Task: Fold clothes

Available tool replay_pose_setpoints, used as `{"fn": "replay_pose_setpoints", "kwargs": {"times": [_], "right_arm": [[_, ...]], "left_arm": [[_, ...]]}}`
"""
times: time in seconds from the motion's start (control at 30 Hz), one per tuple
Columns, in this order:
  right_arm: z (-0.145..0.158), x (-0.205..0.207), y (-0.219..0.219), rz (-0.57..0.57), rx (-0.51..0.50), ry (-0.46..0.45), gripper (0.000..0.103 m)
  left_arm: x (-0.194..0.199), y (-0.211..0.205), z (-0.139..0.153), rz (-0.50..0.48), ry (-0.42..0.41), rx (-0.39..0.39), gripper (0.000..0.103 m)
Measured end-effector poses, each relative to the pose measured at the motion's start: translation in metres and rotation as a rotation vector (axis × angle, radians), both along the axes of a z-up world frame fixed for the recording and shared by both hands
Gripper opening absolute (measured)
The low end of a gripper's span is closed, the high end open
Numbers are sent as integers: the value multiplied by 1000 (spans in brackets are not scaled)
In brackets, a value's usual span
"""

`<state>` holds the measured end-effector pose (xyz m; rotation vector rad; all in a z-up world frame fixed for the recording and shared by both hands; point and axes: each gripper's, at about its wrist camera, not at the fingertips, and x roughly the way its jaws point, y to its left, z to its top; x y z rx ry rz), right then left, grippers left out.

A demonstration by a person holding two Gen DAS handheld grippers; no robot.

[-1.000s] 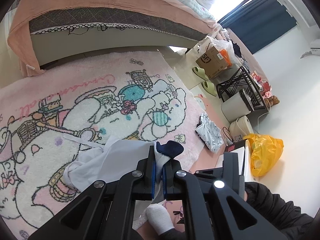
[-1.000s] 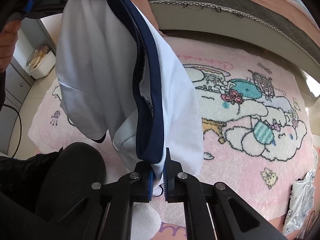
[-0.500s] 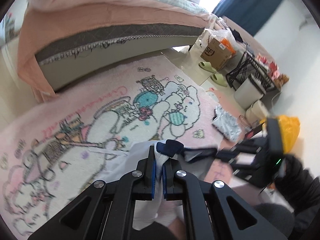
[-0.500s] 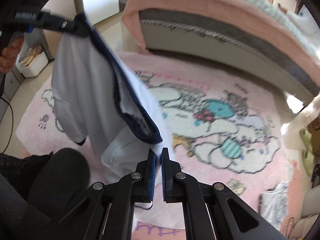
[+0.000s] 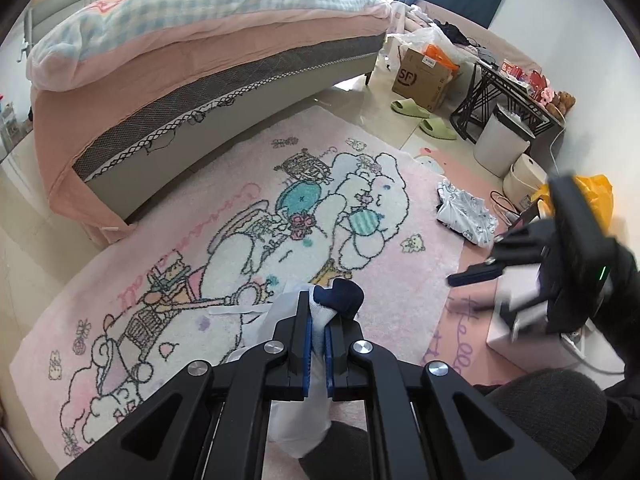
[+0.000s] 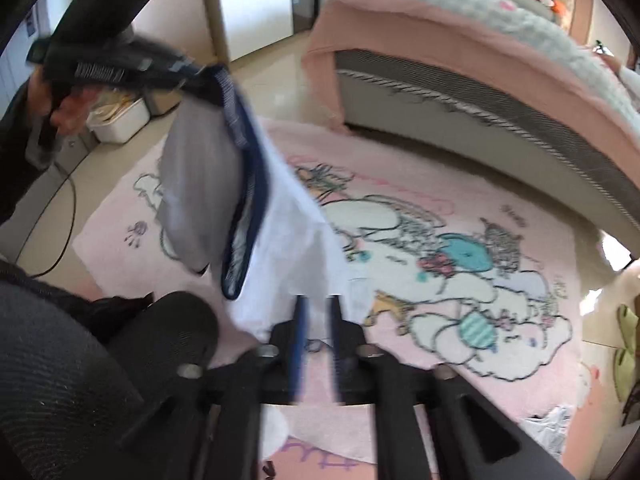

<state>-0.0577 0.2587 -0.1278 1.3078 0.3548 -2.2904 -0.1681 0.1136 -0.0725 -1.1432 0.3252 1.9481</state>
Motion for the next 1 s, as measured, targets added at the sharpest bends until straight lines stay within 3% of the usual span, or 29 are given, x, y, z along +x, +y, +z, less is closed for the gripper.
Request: {"fn": "replay_pose_setpoints", "kwargs": {"times": [0.03, 0.07, 0.17, 0.33, 0.7, 1.0], "right_arm": [[-9, 3, -4, 2, -3, -14, 65], [-19, 6, -8, 1, -7, -26, 68], [-42, 9, -15, -31, -24, -63, 68], [-56, 10, -8, -86, -141, -92, 68], [-55, 4, -12, -142, -163, 8, 68], [-68, 1, -11, -197, -183, -7, 68]], "left_arm": [[0, 2, 1, -1, 2, 1, 4], [0, 4, 1, -3, 2, 4, 4], [-3, 6, 3, 4, -25, 27, 4], [-11, 14, 4, 25, -36, 35, 4], [-23, 34, 15, 46, -49, 68, 4], [-30, 46, 18, 52, -88, 88, 4]]}}
